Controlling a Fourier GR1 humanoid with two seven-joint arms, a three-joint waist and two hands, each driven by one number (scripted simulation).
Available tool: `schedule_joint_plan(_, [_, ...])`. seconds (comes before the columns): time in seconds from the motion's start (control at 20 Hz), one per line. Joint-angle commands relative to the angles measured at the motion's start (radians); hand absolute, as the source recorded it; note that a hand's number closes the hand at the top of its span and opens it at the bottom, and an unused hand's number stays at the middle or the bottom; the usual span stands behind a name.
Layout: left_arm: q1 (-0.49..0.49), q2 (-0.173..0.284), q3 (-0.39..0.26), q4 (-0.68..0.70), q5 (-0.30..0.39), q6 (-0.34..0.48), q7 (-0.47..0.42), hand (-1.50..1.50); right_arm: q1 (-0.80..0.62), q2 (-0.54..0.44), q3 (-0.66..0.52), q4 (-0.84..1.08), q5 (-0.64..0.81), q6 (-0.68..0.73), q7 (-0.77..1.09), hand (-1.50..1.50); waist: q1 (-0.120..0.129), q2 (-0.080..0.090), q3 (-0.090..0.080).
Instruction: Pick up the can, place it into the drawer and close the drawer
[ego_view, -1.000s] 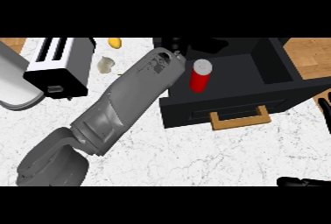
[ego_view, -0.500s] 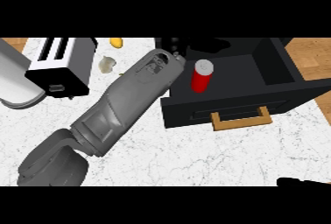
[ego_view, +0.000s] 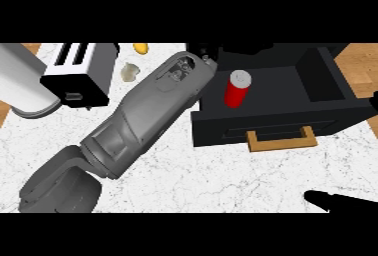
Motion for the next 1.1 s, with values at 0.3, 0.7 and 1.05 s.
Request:
schedule_joint_plan(0.3, [-0.016, 0.000, -0.014, -0.025, 0.008, 0.013, 0.031, -1.50, -0.083, -0.072, 0.155, 0.177, 0.405, -0.074, -0.036, -1.50, 0.060, -0.014, 0.000])
schedule_joint_plan(0.7, [0.026, 0.042, 0.004, -0.112, -0.031, 0.016, 0.067, -1.50, -0.107, -0.037, 0.262, 0.429, 0.665, -0.217, -0.048, -1.50, 0.098, -0.026, -0.001])
schedule_joint_plan(1.05, [0.075, 0.117, -0.010, -0.206, -0.089, 0.027, 0.158, -1.50, -0.209, 0.066, 0.233, 0.745, 0.709, -0.453, -0.126, -1.50, 0.104, -0.024, 0.000])
